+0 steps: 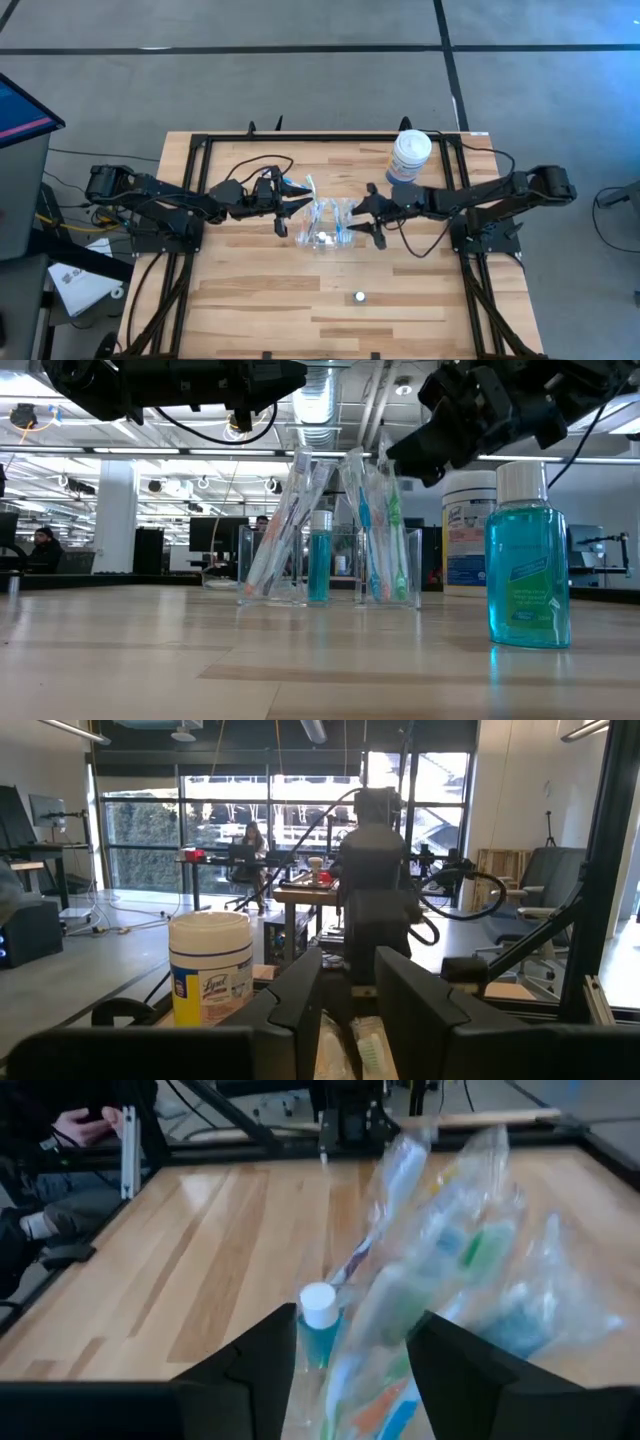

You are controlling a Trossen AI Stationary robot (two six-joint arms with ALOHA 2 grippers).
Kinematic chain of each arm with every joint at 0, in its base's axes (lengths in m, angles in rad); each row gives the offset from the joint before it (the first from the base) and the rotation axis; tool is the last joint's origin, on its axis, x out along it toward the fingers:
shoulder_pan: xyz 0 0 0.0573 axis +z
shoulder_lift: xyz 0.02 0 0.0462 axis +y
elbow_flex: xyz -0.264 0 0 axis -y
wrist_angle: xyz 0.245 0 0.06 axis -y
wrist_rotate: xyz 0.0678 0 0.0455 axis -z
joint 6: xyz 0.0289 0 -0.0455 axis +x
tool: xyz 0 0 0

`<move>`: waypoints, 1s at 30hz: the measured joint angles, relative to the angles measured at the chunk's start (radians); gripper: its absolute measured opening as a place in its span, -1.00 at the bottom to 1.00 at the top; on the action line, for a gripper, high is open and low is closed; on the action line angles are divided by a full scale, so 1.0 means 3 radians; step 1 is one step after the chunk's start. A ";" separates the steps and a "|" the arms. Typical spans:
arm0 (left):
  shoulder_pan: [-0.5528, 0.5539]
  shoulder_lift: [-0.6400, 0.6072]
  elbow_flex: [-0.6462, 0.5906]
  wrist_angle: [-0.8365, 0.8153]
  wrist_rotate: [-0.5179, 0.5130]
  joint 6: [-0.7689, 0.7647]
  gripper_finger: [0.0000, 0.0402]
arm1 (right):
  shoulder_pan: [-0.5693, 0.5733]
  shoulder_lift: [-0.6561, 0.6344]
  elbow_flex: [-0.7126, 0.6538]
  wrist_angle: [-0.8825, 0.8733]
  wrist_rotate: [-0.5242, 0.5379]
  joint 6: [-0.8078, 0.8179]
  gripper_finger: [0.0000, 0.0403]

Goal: Pick & Place toothbrushing station
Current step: Put the left green toothbrush into the transparent organizer, then put the blue toothbrush into the transparent organizer

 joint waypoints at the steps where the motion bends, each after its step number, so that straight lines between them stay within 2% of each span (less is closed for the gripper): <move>1: -0.0001 0.0000 0.0000 -0.0001 0.0000 0.0000 -0.55 | 0.0000 -0.0036 0.0000 -0.0002 0.0000 -0.0001 -0.12; 10: 0.0019 0.0001 0.0000 -0.0115 -0.0034 0.0001 -0.55 | 0.0001 -0.0359 0.0000 -0.0214 0.0026 -0.0087 -0.16; 19: 0.0253 0.0001 0.0000 -0.0252 -0.0069 -0.0012 -0.55 | 0.0078 -0.0602 0.0000 -0.0334 0.0026 -0.0087 -0.17; 30: 0.0910 -0.0606 0.0001 -0.1634 -0.0073 -0.0276 -0.55 | 0.0150 -0.0663 0.0000 -0.0374 0.0025 -0.0120 -0.18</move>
